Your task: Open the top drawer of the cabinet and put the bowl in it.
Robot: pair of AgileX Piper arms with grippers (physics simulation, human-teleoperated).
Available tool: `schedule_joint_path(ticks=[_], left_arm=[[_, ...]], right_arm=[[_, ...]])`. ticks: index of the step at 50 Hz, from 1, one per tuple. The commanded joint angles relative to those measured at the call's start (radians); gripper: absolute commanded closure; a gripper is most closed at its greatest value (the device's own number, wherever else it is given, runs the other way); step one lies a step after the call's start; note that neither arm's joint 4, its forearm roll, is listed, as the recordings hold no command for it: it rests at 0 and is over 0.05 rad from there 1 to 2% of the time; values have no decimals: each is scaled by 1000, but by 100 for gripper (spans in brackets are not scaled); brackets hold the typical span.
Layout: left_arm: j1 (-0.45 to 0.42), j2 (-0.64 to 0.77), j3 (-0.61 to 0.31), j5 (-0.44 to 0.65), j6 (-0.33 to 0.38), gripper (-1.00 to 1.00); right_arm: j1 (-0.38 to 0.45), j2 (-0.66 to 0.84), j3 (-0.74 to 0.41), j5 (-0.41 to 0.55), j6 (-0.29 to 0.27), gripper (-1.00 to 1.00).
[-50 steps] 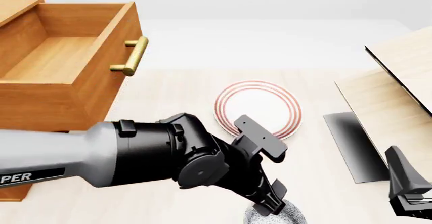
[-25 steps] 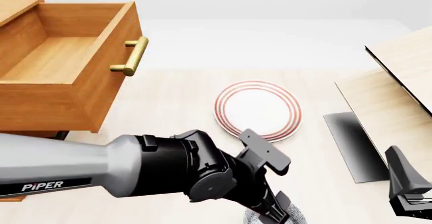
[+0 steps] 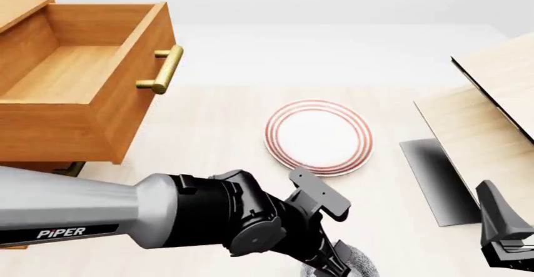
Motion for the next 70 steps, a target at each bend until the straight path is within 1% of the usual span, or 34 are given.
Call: schedule_joint_path(ticks=[1, 23, 34, 53, 55, 56, 62, 70], left_arm=[[8, 2, 25, -22, -6, -100], [-24, 65, 15, -60, -45, -100], [-36, 90, 28, -92, -73, -100], [-23, 93, 54, -114, -79, -100], [-4, 78, 72, -123, -75, -100], [-5, 79, 71, -120, -71, 100], [17, 45, 91, -123, -57, 100], [30, 12, 103, -120, -59, 100]], right_arm=[[0, -2, 1, 0, 0, -100], [0, -2, 1, 0, 0, -100], [0, -2, 1, 0, 0, -100], [0, -1, 1, 0, 0, -100], [0, -1, 1, 0, 0, -100], [0, -2, 1, 0, 0, -100], [0, -2, 1, 0, 0, -100], [0, -2, 1, 0, 0, -100]])
